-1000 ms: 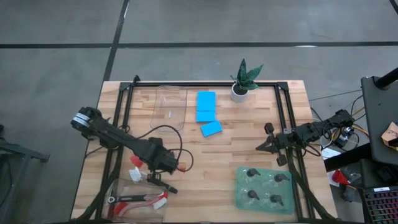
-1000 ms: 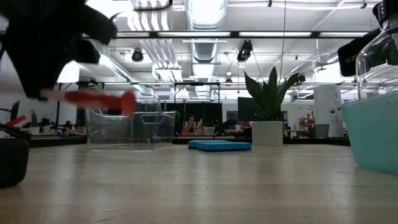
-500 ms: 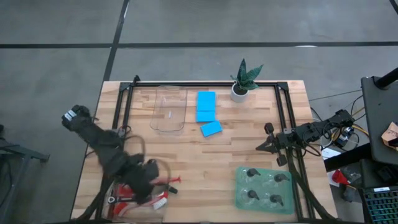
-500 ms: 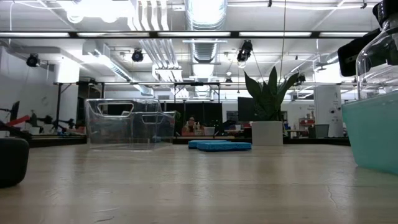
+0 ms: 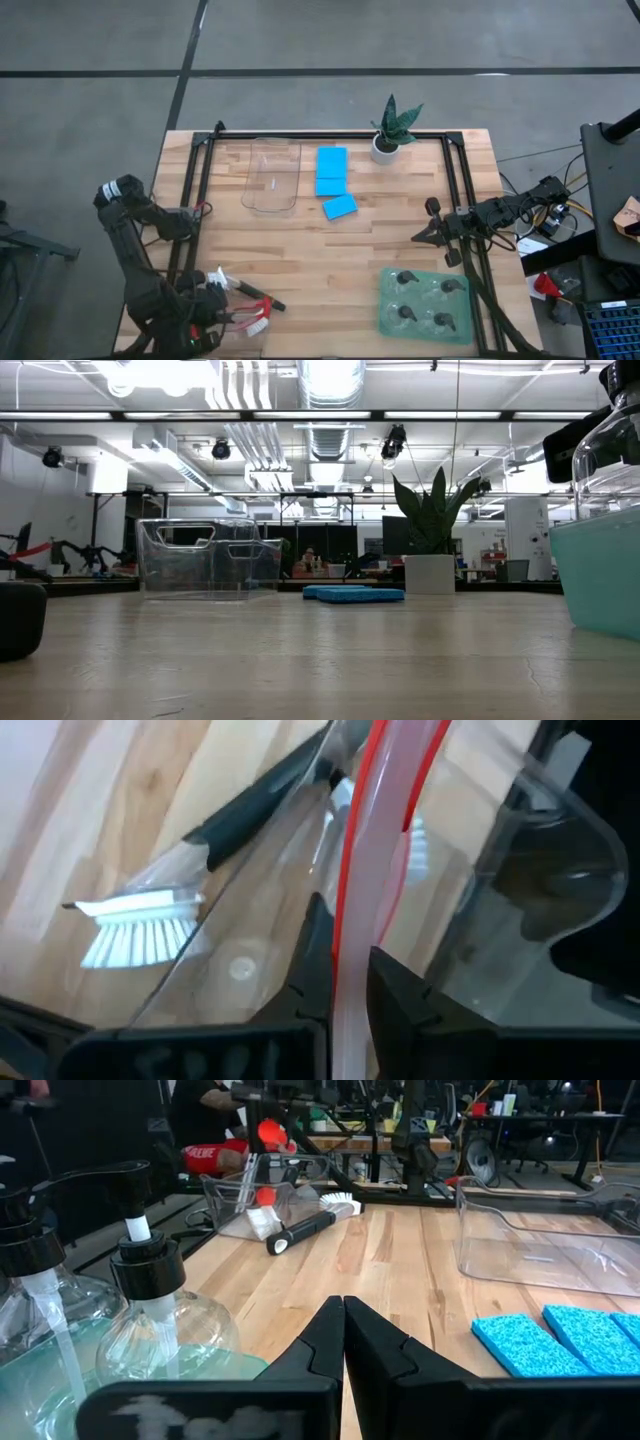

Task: Pick & Place Kitchen Sink Supplies
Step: Put the red dish brush into the bottom transparent bin

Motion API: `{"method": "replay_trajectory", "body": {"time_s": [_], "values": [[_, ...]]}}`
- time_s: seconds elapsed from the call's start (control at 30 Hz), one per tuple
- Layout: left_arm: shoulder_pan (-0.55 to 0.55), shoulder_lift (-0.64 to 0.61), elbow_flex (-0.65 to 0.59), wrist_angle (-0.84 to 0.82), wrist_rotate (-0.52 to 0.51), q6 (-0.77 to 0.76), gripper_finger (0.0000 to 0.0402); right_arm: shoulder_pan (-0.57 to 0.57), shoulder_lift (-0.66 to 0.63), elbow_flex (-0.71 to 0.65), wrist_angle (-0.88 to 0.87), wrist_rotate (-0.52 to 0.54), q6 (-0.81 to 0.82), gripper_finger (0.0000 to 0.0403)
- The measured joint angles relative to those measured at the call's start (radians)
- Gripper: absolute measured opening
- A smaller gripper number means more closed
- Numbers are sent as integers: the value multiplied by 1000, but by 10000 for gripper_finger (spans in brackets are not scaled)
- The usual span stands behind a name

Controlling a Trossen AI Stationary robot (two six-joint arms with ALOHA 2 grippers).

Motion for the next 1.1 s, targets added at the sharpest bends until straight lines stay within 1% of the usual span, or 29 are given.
{"method": "replay_trajectory", "body": {"time_s": [0.07,0.17,0.43,0.5,0.83,0.97,1.1], "values": [[-3,4,-35,53,4,-1,34,0,0,0,0,0,0,8],[-3,5,-87,144,51,5,34,0,0,0,0,0,0,8],[-5,2,-184,244,96,1,35,0,0,0,0,0,0,8],[-5,3,-198,255,112,-1,35,0,0,0,0,0,0,8],[-11,4,-235,291,98,-15,36,0,0,0,0,0,0,8],[-11,4,-255,323,141,-29,40,0,0,0,0,0,0,8],[-12,4,-265,329,160,-55,41,0,0,0,0,0,0,8]]}}
